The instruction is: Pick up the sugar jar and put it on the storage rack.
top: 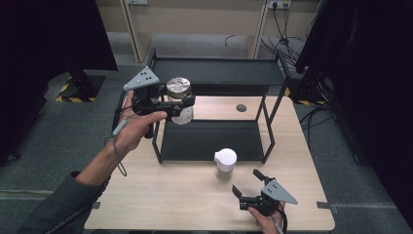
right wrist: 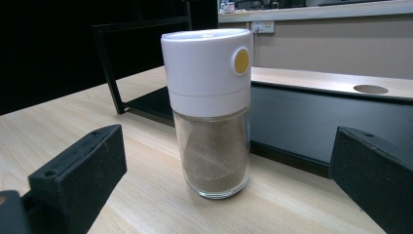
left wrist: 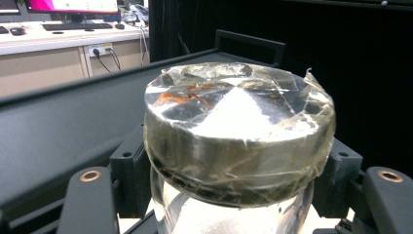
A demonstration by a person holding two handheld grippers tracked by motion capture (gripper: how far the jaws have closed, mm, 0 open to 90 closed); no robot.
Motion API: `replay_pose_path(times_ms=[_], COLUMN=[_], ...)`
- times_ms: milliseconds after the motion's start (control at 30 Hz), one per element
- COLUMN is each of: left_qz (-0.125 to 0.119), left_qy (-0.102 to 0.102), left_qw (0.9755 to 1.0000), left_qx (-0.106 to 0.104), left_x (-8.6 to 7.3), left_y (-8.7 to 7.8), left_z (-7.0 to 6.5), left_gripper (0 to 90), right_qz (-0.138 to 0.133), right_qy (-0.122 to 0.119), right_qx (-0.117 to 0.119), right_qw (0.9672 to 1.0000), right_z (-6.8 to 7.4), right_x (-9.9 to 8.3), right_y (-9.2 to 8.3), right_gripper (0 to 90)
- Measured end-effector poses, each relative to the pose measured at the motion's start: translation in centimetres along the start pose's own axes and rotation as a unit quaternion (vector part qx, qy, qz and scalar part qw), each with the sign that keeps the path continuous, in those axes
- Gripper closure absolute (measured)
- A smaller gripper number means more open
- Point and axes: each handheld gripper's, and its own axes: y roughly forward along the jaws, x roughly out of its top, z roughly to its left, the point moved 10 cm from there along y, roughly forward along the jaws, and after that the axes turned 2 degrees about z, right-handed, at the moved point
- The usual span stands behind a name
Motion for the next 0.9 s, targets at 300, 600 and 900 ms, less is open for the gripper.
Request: replay_pose_path(times_ms=[300, 600, 900], left_qz=[-0.005, -0.006, -0.005], left_qy=[0.004, -0.008, -0.011], left_qw=[0.9997, 0.9979, 0.994], left_qx=[0.024, 0.064, 0.109], left_x=[2.7, 4.7, 5.8], left_y=[0.8, 2.7, 4.4], left_z=[0.4, 1.7, 3.2], left_gripper=[31.3, 31.3, 31.3], right_qz=[0.0, -0.001, -0.001], right_qy=[0.0, 0.0, -0.001], right_qx=[0.001, 0.002, 0.003], right_qw=[1.0, 1.0, 1.0], right_z=[0.0, 0.0, 0.0], right_x=[0.0, 0.0, 0.0], right_y=[0.0, -0.1, -0.1], right_gripper=[0.7, 0.7, 0.7])
